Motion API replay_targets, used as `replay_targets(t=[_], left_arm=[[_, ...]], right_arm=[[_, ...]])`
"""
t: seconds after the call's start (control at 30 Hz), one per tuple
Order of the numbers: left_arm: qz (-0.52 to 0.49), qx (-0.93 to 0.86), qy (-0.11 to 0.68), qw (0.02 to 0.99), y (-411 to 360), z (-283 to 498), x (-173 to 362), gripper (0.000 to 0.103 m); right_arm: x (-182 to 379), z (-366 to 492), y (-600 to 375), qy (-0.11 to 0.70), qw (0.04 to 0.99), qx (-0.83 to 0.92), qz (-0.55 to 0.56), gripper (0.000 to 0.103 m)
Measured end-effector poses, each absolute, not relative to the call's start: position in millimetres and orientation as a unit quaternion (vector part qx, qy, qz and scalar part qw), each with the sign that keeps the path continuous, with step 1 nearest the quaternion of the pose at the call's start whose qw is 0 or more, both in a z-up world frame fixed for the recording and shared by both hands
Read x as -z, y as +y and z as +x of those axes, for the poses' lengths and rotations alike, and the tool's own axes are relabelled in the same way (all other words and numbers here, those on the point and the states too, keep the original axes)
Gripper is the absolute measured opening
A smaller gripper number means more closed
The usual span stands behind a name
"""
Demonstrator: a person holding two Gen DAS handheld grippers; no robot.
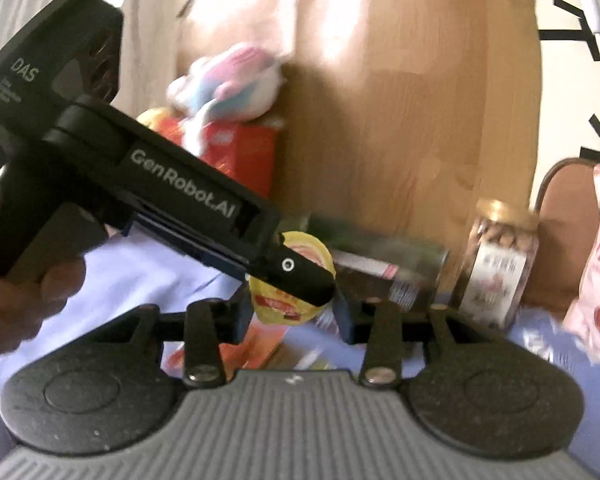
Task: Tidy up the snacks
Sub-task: 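Carry the white cup into the black tin box and open the left tool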
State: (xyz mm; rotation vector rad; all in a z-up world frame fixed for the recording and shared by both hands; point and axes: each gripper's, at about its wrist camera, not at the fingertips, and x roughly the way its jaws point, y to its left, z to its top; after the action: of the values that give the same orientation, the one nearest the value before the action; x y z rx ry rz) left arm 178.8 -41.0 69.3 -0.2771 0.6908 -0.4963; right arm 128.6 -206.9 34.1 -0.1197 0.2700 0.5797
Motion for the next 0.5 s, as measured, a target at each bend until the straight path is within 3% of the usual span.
replay_targets(t=[0.27,0.4,0.5], left_arm=[[-0.158,0.218,0.344,0.899,-48.1,267.0,-52.7,0.051],[-0.157,0.190,0.358,0.901,-51.9,286.6,-38.4,0.062],[-0.161,0.181,0.354,0.904,-47.6,283.4,-38.6,0.063]], right_arm=[[-23.6,211.1,-205.9,0.156,0.955,-0.249,-0.045,0.045],[-12.8,229.6,-202.4,0.166,0.959,-0.223,-0.044,0.046],[-15.5,225.9,-210.8,0.159,0.964,-0.213,-0.027,0.048]])
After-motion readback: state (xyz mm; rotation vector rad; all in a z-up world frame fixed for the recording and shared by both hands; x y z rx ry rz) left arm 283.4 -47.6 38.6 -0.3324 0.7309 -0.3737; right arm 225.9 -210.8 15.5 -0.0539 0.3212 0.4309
